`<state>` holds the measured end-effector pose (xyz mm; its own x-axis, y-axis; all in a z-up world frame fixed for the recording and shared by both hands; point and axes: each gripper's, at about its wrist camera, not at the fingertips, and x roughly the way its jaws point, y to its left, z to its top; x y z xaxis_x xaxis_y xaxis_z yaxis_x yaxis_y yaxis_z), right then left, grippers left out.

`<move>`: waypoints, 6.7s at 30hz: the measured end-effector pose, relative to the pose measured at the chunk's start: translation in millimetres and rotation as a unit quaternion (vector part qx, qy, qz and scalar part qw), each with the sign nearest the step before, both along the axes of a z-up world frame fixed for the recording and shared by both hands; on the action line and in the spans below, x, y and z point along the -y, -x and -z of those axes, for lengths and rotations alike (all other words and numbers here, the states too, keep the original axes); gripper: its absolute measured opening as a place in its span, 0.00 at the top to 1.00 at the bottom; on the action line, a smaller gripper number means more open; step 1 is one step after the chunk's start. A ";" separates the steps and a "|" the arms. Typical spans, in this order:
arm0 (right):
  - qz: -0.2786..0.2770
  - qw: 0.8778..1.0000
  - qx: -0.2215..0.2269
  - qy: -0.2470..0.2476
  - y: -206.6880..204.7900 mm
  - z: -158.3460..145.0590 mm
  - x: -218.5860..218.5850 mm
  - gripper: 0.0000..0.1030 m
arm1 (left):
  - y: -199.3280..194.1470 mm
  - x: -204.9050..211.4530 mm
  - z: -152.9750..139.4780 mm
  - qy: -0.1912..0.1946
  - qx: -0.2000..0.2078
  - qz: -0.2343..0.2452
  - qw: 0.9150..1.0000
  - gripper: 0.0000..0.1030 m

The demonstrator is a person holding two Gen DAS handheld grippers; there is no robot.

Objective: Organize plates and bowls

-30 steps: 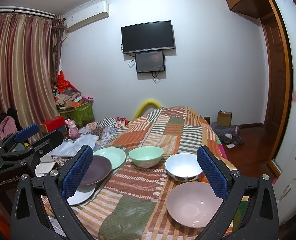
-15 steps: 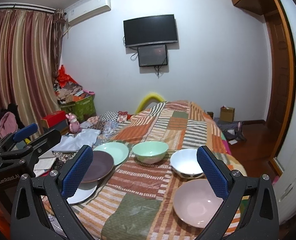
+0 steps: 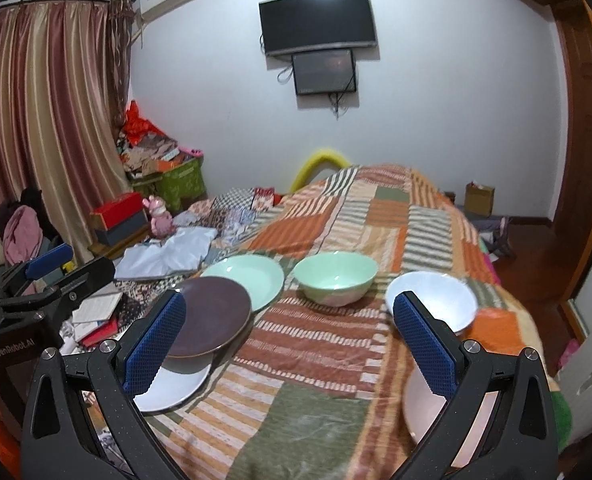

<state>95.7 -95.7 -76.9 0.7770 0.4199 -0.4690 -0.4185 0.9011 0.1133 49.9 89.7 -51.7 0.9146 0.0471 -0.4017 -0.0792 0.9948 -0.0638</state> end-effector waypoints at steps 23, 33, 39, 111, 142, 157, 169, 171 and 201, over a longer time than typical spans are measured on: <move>-0.069 0.986 -0.140 0.052 -89.0 87.7 -88.6 0.21 | -108.8 -141.5 110.7 0.045 -0.167 -0.065 0.983 0.27; -0.082 0.976 -0.195 0.060 -107.6 119.9 -112.2 0.38 | -132.8 -171.1 151.8 0.062 -0.217 -0.059 0.973 0.52; -0.092 0.970 -0.216 0.062 -113.0 132.8 -124.5 0.48 | -142.1 -176.1 166.2 0.078 -0.250 -0.046 0.964 0.61; -0.058 0.978 -0.202 0.016 -64.2 98.3 -24.8 0.69 | -93.3 -60.1 117.6 0.133 -0.244 0.044 0.959 0.72; 0.005 0.975 -0.222 0.031 -32.7 127.8 31.7 0.69 | -82.1 9.1 159.0 0.119 -0.298 0.070 0.945 0.72; 0.027 0.970 -0.241 0.034 -34.3 138.8 35.8 0.69 | -95.3 13.9 179.5 0.120 -0.309 0.079 0.940 0.72; 0.027 0.970 -0.237 0.032 -25.9 125.2 41.6 0.69 | -75.0 18.3 152.5 0.070 -0.275 0.064 0.957 0.72; 0.026 0.973 -0.227 0.034 -21.2 119.5 42.8 0.69 | -69.0 17.8 146.2 0.065 -0.266 0.058 0.960 0.72; -0.107 0.976 -0.171 0.079 -34.4 92.1 -79.7 0.44 | 0.8 -122.2 123.0 0.099 -0.230 -0.087 0.964 0.32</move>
<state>130.1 -16.0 -169.0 0.4649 0.4573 -0.7581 -0.5618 0.8142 0.1466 49.1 211.9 -174.8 0.6233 0.0644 -0.7794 -0.3081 0.9362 -0.1690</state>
